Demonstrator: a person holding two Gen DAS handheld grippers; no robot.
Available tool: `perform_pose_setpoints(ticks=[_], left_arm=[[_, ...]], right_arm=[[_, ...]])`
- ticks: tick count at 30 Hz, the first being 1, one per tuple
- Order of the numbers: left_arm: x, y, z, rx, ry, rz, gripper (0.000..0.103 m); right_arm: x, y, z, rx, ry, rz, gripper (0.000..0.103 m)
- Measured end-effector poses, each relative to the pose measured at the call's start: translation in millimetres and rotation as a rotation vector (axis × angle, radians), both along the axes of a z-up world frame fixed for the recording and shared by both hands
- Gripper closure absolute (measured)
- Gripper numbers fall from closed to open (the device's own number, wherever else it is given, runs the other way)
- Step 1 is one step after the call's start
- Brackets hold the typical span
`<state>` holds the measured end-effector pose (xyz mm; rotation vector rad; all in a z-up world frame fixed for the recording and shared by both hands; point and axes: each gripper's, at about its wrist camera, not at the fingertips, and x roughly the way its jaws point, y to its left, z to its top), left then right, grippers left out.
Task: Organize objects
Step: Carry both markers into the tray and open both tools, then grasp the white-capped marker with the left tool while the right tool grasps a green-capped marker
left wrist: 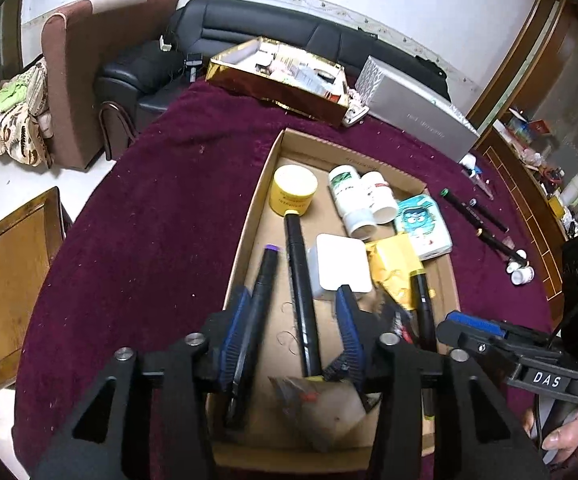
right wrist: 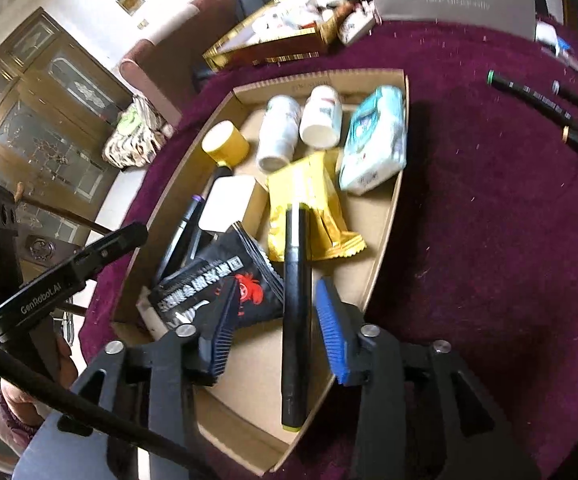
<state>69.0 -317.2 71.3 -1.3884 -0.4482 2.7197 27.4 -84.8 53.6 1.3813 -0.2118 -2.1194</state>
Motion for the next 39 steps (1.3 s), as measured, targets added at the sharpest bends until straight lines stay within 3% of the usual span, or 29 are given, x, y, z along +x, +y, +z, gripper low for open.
perform_pose_setpoints(ticks=[8,13,16,21,25,32,36,39], left_arm=[[18.3,42.9,36.7,0.040,0.072,-0.053,0.057],[21.2,124.0,48.5,0.080,0.092,-0.240,0.052],[17.5,182.8,35.1,0.082,0.055,-0.373,0.052],[0.0,243.6,-5.4,0.071,-0.051,-0.457,0.052],[-19.3,264.2,-34.8,0.063,-0.112,-0.442,0.052],[-34.6,266.8,-53.1,0.106,-0.132,-0.421,0.052],[-35.9,258.1,-54.9,0.168,-0.133,-0.412,0.052],[-36.5,253.6,-56.6,0.208,-0.131,-0.412,0.052]], right_arm=[[3.9,47.5,23.0,-0.046,0.067,-0.069,0.053],[-5.0,130.2,27.6,-0.017,0.097,-0.232,0.052],[-9.3,188.6,26.9,-0.002,0.095,-0.359,0.052],[-30.3,265.4,25.6,0.026,0.105,-0.515,0.052],[-59.2,279.4,26.0,0.028,0.110,-0.496,0.052],[-131.5,247.8,22.4,0.111,0.116,-0.383,0.049],[-159.3,235.4,-5.9,0.125,0.014,-0.350,0.049],[-157.0,222.1,-20.5,0.024,-0.096,-0.237,0.047]])
